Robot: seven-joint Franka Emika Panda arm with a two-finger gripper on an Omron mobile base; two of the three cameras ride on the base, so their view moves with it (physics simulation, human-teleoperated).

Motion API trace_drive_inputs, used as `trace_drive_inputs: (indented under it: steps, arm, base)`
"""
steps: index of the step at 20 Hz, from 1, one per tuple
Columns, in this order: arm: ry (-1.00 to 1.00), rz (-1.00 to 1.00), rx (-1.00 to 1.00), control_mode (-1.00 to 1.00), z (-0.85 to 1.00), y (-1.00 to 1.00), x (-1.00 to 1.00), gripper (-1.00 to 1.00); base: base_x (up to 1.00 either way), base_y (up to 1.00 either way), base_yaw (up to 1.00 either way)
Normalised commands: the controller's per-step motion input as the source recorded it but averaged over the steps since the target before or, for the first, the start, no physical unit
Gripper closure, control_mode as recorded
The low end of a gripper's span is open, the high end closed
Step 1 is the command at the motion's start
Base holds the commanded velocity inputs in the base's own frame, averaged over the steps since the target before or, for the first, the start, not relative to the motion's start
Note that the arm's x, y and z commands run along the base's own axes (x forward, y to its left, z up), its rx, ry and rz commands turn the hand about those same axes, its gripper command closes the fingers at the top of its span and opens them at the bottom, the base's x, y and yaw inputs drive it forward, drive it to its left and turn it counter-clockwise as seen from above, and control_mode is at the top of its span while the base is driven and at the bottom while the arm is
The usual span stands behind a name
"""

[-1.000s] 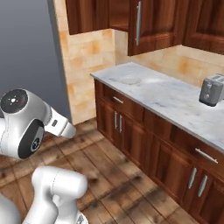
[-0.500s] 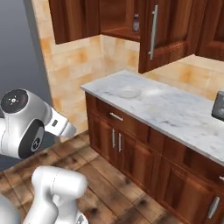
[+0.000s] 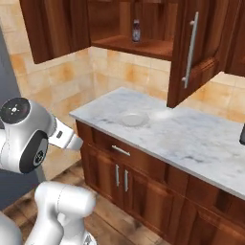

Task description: Move the hot dog bun to the plate on the dining table and place the condiment next to that plate. Then navigate to the fridge and take the sausage and place it on the plate as well.

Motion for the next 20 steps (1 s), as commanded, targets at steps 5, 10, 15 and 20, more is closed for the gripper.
trace_drive_inputs:
  steps: [5,10,15,20]
  arm:
    - [0.0,0.0,0.0,1.0,0.0,0.0,0.0,-1.0]
    - [0.0,0.0,0.0,1.0,0.0,0.0,0.0,-1.0]
    - [0.0,0.0,0.0,1.0,0.0,0.0,0.0,-1.0]
    - [0.0,0.0,0.0,1.0,0.0,0.0,0.0,-1.0]
  base:
    - [0.9,0.37,-0.32]
    - [0.81,0.3,-0.35]
    - [0.85,0.22,-0.34]
    - [0.87,0.19,-0.3]
